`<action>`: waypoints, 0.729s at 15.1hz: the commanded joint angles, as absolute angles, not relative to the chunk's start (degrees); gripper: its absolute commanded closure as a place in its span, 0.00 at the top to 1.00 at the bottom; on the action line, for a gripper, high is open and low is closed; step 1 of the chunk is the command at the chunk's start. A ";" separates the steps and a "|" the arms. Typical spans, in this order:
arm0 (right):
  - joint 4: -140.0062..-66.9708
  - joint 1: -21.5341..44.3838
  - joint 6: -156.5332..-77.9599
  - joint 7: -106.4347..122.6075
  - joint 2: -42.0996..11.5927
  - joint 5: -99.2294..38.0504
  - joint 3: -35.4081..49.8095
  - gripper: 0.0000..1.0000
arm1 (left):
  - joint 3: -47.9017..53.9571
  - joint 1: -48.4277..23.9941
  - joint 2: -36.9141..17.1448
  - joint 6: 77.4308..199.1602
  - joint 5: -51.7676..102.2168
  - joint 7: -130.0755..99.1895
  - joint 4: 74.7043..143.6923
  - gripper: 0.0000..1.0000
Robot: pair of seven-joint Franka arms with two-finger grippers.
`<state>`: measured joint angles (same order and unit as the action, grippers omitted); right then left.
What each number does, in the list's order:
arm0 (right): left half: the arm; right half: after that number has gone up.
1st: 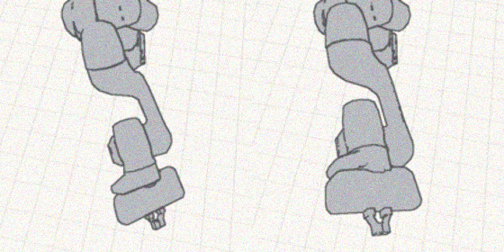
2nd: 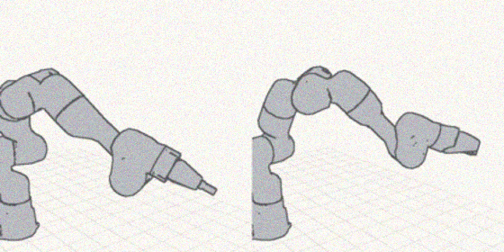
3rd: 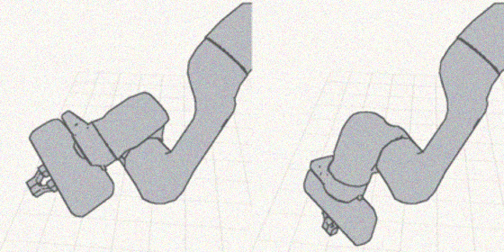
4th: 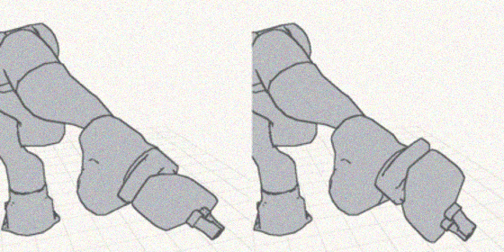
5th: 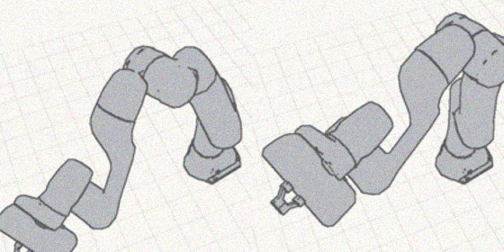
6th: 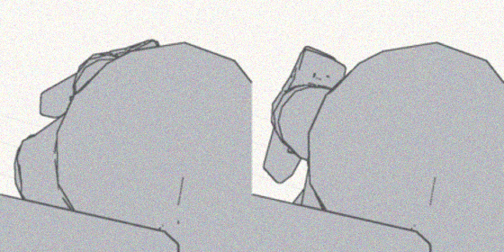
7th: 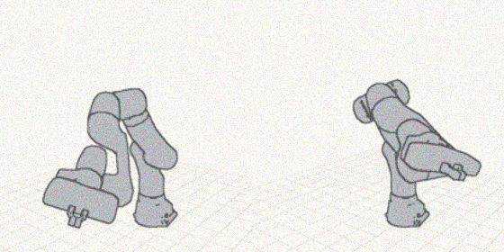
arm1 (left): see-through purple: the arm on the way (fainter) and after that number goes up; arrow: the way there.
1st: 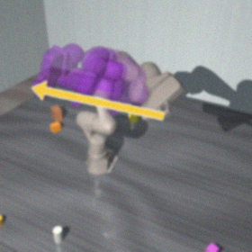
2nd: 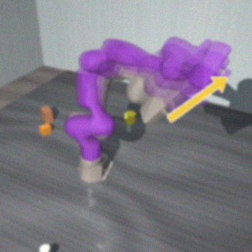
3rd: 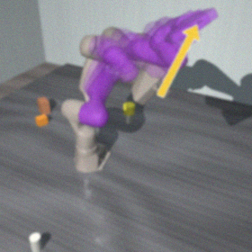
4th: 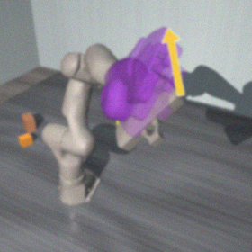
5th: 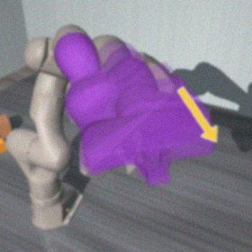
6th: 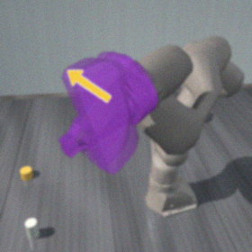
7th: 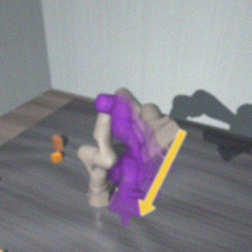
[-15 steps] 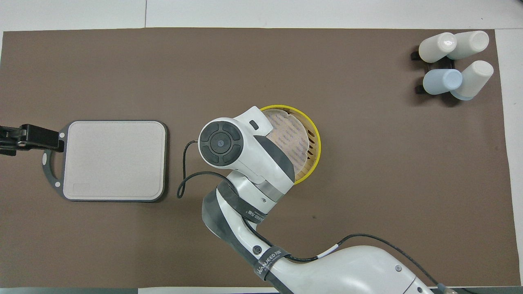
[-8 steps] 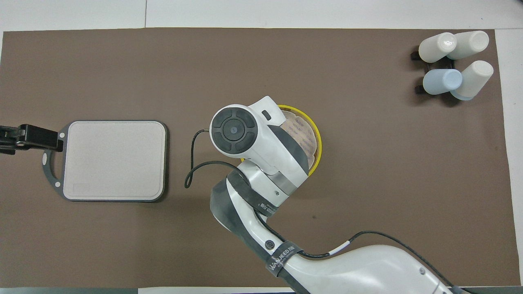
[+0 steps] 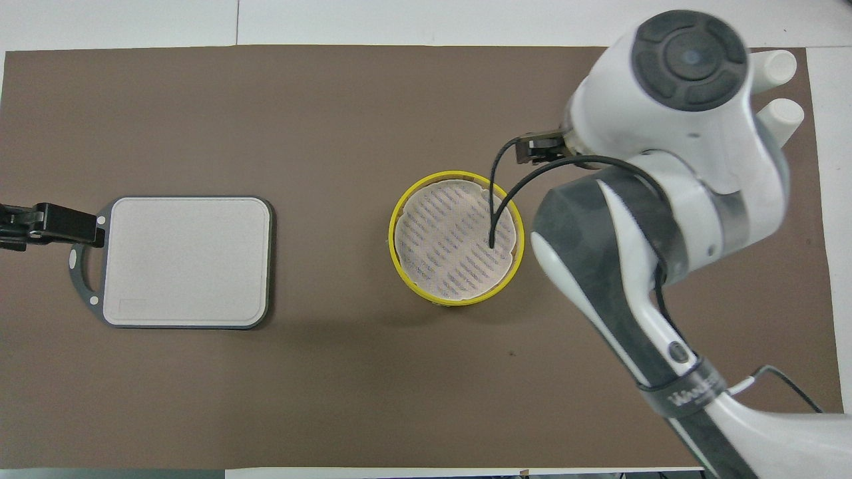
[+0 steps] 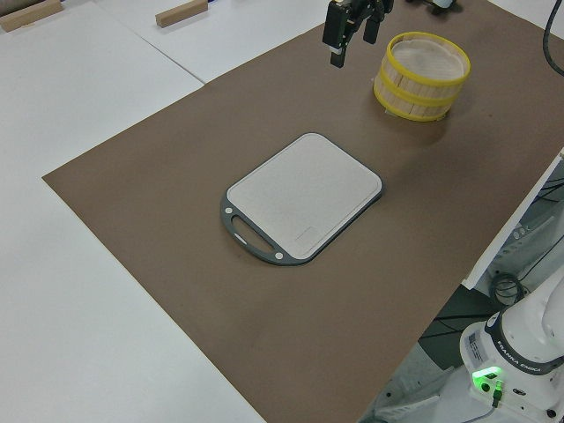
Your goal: Place bun in steamer
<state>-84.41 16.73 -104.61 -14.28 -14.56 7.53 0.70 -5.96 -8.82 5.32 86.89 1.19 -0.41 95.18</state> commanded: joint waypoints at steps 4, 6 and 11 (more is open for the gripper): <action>-86.31 3.27 -101.96 0.08 -10.28 1.07 1.58 1.00 | -6.77 -9.32 6.33 87.10 0.00 0.26 95.27 1.00; -85.26 0.28 -98.02 2.10 -10.28 -1.22 1.41 1.00 | -6.59 -9.32 6.33 87.19 0.00 0.18 95.27 1.00; -90.15 -1.40 -91.93 2.29 -4.24 -1.32 1.23 1.00 | -6.50 -9.32 6.24 87.28 0.00 0.09 95.27 1.00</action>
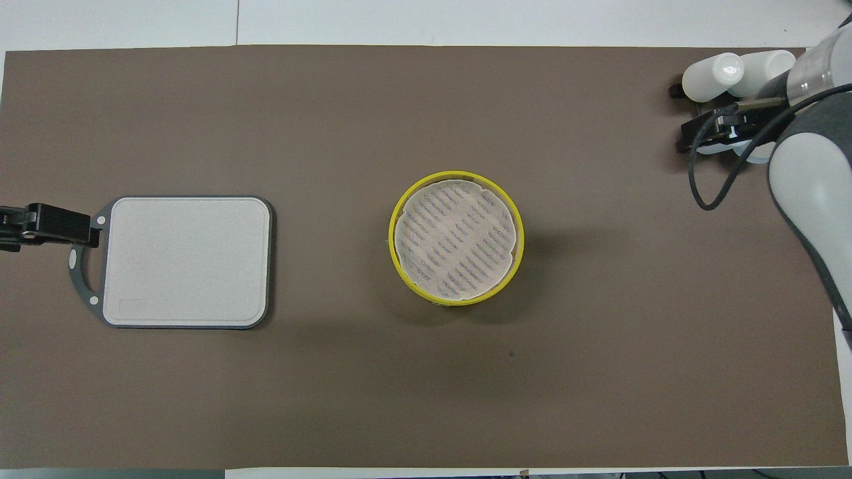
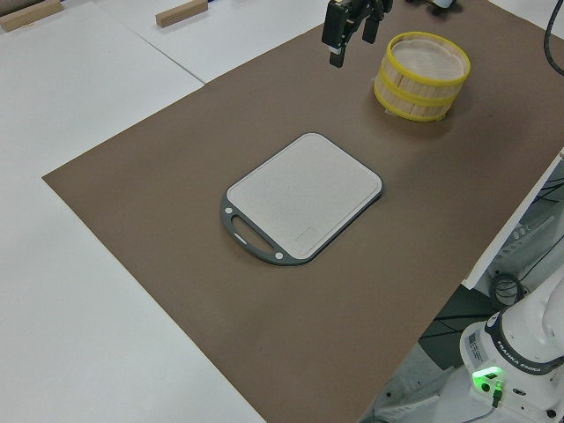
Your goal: Place bun in steamer
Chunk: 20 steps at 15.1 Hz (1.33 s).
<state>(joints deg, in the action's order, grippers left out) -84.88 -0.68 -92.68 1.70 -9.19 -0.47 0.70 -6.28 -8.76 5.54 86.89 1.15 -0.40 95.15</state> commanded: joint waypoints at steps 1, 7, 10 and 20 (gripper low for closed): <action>-92.44 -1.84 -92.37 2.29 -2.57 -1.32 1.23 1.00 | -6.50 -9.40 6.24 87.36 0.00 -0.09 95.27 1.00; -93.26 -2.55 -94.23 2.29 -1.31 -0.53 1.23 1.00 | -6.50 -9.40 6.24 87.36 0.00 -0.09 95.19 1.00; -93.08 -2.72 -92.20 2.29 -1.32 -0.62 1.23 1.00 | -6.50 -9.40 6.24 87.36 0.00 -0.09 95.19 1.00; -93.52 -3.43 -92.02 1.85 -1.05 -0.70 1.23 1.00 | -6.42 -9.49 6.24 87.45 0.09 -0.18 95.10 1.00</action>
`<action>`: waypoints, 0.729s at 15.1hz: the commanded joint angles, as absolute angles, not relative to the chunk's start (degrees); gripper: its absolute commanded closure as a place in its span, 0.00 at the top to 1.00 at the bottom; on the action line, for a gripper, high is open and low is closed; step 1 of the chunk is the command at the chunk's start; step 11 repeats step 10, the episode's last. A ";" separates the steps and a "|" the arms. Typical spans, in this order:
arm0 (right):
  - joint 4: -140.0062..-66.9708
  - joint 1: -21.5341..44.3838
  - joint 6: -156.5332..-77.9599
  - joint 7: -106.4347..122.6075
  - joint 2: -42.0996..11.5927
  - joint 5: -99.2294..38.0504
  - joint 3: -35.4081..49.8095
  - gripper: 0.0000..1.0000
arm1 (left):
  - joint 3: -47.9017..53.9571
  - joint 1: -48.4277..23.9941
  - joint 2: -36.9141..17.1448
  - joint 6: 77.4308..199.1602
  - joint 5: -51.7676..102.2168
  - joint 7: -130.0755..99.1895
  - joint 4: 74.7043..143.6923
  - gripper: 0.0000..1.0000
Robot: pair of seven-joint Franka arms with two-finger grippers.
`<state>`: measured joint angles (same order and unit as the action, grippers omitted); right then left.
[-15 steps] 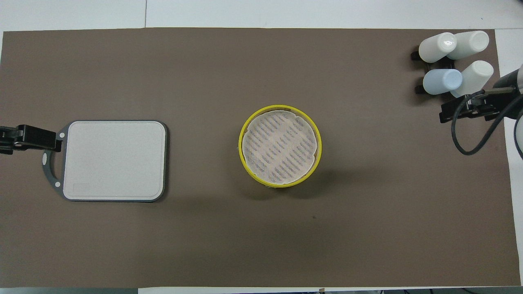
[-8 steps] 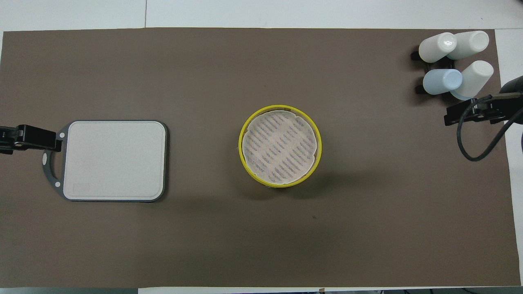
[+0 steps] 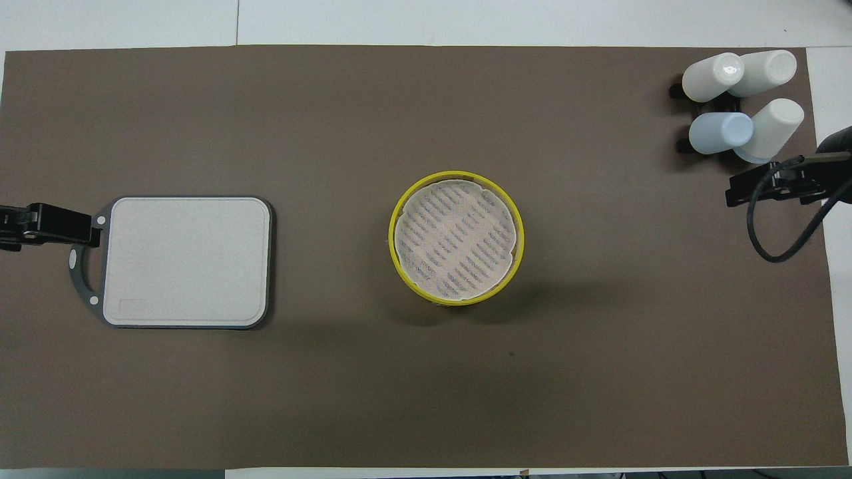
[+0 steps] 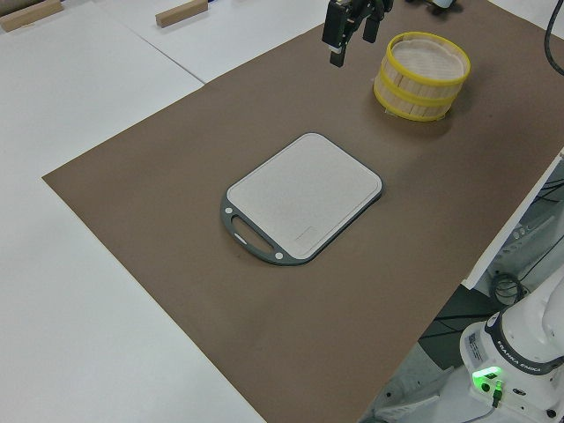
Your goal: Place bun in steamer
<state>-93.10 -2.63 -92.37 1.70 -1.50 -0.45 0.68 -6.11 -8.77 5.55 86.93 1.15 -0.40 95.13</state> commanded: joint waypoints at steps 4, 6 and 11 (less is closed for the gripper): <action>-93.95 -3.34 -91.85 1.41 -0.79 -0.70 1.23 1.00 | -6.42 -9.58 6.24 87.45 0.09 -0.26 95.18 1.00; -93.96 -3.34 -92.11 1.58 -0.79 -0.62 1.23 1.00 | -6.24 -9.93 6.24 88.50 0.17 -1.14 95.36 1.00; -93.87 -3.25 -92.02 1.58 -0.88 -0.62 1.23 1.00 | -4.22 -14.13 5.72 92.28 0.35 -12.36 96.94 1.00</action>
